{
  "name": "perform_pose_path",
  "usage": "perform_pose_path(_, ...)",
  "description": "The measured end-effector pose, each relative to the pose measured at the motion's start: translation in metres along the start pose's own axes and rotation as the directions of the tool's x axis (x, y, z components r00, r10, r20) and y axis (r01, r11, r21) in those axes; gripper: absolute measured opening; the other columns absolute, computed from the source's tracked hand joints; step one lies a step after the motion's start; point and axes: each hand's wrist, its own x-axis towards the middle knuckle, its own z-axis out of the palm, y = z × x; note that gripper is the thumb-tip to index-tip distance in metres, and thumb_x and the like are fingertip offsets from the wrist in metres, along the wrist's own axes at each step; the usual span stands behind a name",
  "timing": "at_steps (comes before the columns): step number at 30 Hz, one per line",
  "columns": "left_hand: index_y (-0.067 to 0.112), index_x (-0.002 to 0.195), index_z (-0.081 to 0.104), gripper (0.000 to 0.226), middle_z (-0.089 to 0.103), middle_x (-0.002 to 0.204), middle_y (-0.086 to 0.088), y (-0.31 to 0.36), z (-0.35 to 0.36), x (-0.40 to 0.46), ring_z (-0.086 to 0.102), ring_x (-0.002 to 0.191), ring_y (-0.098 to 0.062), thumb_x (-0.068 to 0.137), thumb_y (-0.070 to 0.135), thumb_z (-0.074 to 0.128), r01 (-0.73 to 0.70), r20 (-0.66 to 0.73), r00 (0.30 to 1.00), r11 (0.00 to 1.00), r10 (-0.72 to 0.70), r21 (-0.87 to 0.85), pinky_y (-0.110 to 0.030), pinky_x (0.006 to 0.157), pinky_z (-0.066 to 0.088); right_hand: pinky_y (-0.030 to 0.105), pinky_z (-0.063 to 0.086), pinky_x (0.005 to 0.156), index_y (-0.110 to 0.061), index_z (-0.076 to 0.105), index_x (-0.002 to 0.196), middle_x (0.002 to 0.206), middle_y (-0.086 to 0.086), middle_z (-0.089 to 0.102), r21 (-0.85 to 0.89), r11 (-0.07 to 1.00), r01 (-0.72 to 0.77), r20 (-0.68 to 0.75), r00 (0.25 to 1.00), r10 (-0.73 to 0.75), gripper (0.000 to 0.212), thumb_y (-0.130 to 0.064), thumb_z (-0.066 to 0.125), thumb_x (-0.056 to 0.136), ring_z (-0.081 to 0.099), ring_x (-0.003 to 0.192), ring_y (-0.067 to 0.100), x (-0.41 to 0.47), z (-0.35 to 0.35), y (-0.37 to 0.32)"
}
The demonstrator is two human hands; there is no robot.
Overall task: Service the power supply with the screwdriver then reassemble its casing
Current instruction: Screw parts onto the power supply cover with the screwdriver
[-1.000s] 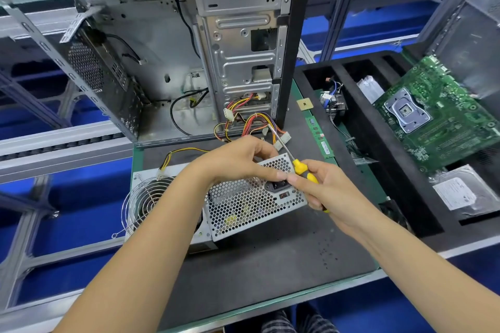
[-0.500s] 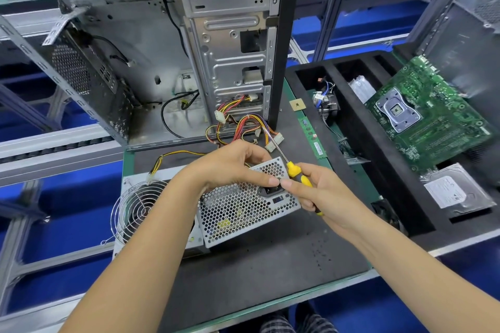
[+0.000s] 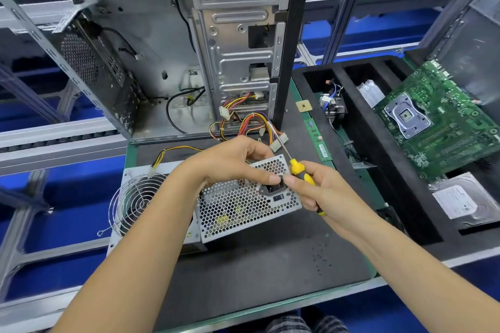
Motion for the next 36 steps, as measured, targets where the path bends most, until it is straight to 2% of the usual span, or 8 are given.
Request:
perform_pose_path(3, 0.008, 0.095, 0.070, 0.014, 0.073, 0.091, -0.006, 0.000, 0.000, -0.001, 0.064, 0.082, -0.018, 0.084, 0.016, 0.073, -0.001, -0.021, 1.000, 1.000, 0.001, -0.004, -0.035, 0.079, 0.047, 0.015, 0.025, 0.042, 0.004, 0.059, 0.110, 0.059, -0.003, 0.030, 0.012, 1.000, 0.004, 0.004, 1.000, -0.004, 0.030, -0.017, 0.063, 0.089, 0.027, 0.046, 0.007, 0.001, 0.001, -0.001)
perform_pose_path(8, 0.006, 0.099, 0.070, 0.015, 0.074, 0.094, -0.004, 0.001, 0.000, -0.001, 0.066, 0.084, -0.015, 0.086, 0.013, 0.072, 0.005, -0.017, 1.000, 1.000, -0.005, 0.004, -0.034, 0.084, 0.050, 0.015, 0.025, 0.042, 0.003, 0.060, 0.110, 0.056, -0.004, 0.031, 0.013, 1.000, 0.000, 0.011, 1.000, 0.000, 0.028, -0.015, 0.063, 0.089, 0.028, 0.045, 0.007, -0.001, 0.001, -0.001)
perform_pose_path(14, 0.008, 0.094, 0.070, 0.012, 0.073, 0.090, -0.005, 0.002, 0.001, -0.001, 0.065, 0.081, -0.017, 0.083, 0.009, 0.075, -0.008, -0.018, 1.000, 1.000, 0.008, 0.030, -0.035, 0.079, 0.051, 0.015, 0.026, 0.042, 0.004, 0.060, 0.110, 0.056, -0.003, 0.031, 0.008, 1.000, -0.009, 0.005, 1.000, 0.009, 0.029, -0.016, 0.064, 0.088, 0.028, 0.045, 0.006, 0.000, 0.000, -0.002)
perform_pose_path(18, 0.006, 0.098, 0.070, 0.014, 0.073, 0.093, -0.009, 0.001, 0.000, -0.001, 0.065, 0.083, -0.019, 0.085, 0.010, 0.073, -0.002, -0.021, 1.000, 1.000, 0.003, 0.023, -0.037, 0.080, 0.050, 0.015, 0.026, 0.041, -0.006, 0.064, 0.098, 0.056, -0.003, 0.033, 0.005, 1.000, 0.009, -0.018, 1.000, -0.008, 0.014, -0.016, 0.064, 0.088, 0.029, 0.044, 0.007, 0.000, 0.002, 0.000)
perform_pose_path(22, 0.009, 0.097, 0.070, 0.013, 0.074, 0.093, -0.006, 0.001, 0.000, -0.001, 0.067, 0.084, -0.017, 0.085, 0.011, 0.073, -0.003, -0.017, 1.000, 1.000, 0.003, 0.012, -0.033, 0.079, 0.052, 0.015, 0.026, 0.041, 0.003, 0.061, 0.106, 0.054, -0.005, 0.033, 0.010, 1.000, 0.014, -0.020, 1.000, -0.014, 0.026, -0.016, 0.063, 0.089, 0.028, 0.044, 0.006, 0.001, 0.001, 0.001)
perform_pose_path(26, 0.011, 0.096, 0.070, 0.012, 0.075, 0.091, 0.001, 0.002, 0.000, -0.001, 0.068, 0.083, -0.012, 0.085, 0.013, 0.073, 0.003, -0.013, 1.000, 1.000, -0.003, 0.006, -0.020, 0.073, 0.051, 0.014, 0.026, 0.041, 0.000, 0.062, 0.106, 0.054, -0.005, 0.032, 0.018, 1.000, 0.018, -0.012, 1.000, -0.018, 0.023, -0.015, 0.062, 0.089, 0.028, 0.044, 0.006, 0.002, 0.000, 0.002)
perform_pose_path(32, 0.006, 0.098, 0.070, 0.016, 0.074, 0.094, -0.007, 0.000, -0.002, -0.001, 0.067, 0.084, -0.017, 0.085, 0.014, 0.074, 0.003, -0.018, 1.000, 1.000, -0.003, 0.019, -0.031, 0.080, 0.051, 0.015, 0.026, 0.041, -0.003, 0.064, 0.105, 0.053, -0.005, 0.036, 0.044, 0.999, 0.016, 0.024, 1.000, -0.017, 0.025, -0.019, 0.065, 0.086, 0.029, 0.043, 0.006, 0.005, -0.003, 0.006)
perform_pose_path(36, 0.007, 0.097, 0.070, 0.019, 0.075, 0.098, -0.010, -0.002, -0.002, 0.000, 0.068, 0.085, -0.017, 0.083, 0.018, 0.076, 0.010, -0.027, 1.000, 1.000, -0.010, 0.017, -0.033, 0.082, 0.051, 0.018, 0.024, 0.041, -0.007, 0.065, 0.091, 0.057, 0.000, 0.047, -0.024, 1.000, 0.004, -0.144, 0.990, -0.008, 0.020, -0.025, 0.069, 0.083, 0.028, 0.039, 0.008, 0.013, -0.034, 0.013)
